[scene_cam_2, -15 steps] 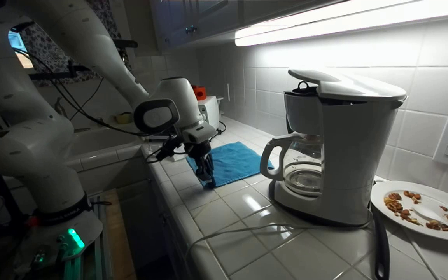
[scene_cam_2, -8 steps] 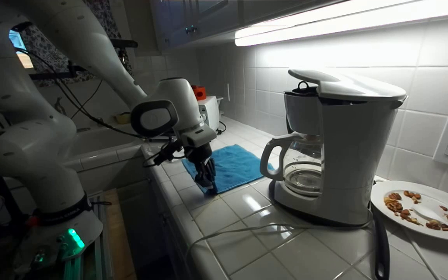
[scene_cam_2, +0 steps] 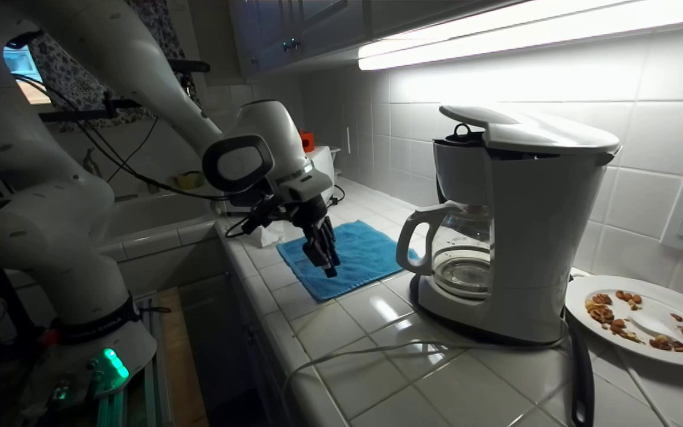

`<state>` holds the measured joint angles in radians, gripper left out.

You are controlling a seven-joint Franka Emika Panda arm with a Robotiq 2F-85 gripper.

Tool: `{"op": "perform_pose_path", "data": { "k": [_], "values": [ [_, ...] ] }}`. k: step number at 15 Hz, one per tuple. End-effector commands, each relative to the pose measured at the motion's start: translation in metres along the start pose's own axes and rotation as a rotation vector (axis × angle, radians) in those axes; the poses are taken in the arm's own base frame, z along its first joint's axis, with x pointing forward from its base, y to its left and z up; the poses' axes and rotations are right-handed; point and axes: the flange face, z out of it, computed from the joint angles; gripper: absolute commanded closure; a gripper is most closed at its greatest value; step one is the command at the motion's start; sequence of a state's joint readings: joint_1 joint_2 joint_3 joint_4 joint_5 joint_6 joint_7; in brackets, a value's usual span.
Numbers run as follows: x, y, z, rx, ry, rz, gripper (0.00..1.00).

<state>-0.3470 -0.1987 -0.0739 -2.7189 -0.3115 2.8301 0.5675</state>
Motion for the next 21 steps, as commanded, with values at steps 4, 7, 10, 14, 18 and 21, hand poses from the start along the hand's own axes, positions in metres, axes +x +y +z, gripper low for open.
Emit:
{"op": "perform_pose_path", "data": {
  "k": [4,7,10,14,18,21],
  "values": [
    [-0.011,-0.044,-0.038,0.065,0.012,-0.037,0.04],
    [-0.013,-0.058,-0.039,0.122,0.004,-0.04,0.0],
    [-0.018,-0.078,-0.041,0.209,-0.047,-0.046,0.0],
    [-0.028,-0.105,-0.049,0.29,-0.155,-0.113,0.0],
    [-0.036,-0.117,-0.046,0.292,-0.308,-0.198,0.0],
    [-0.04,-0.121,-0.038,0.26,-0.391,-0.246,0.0]
  ]
}}
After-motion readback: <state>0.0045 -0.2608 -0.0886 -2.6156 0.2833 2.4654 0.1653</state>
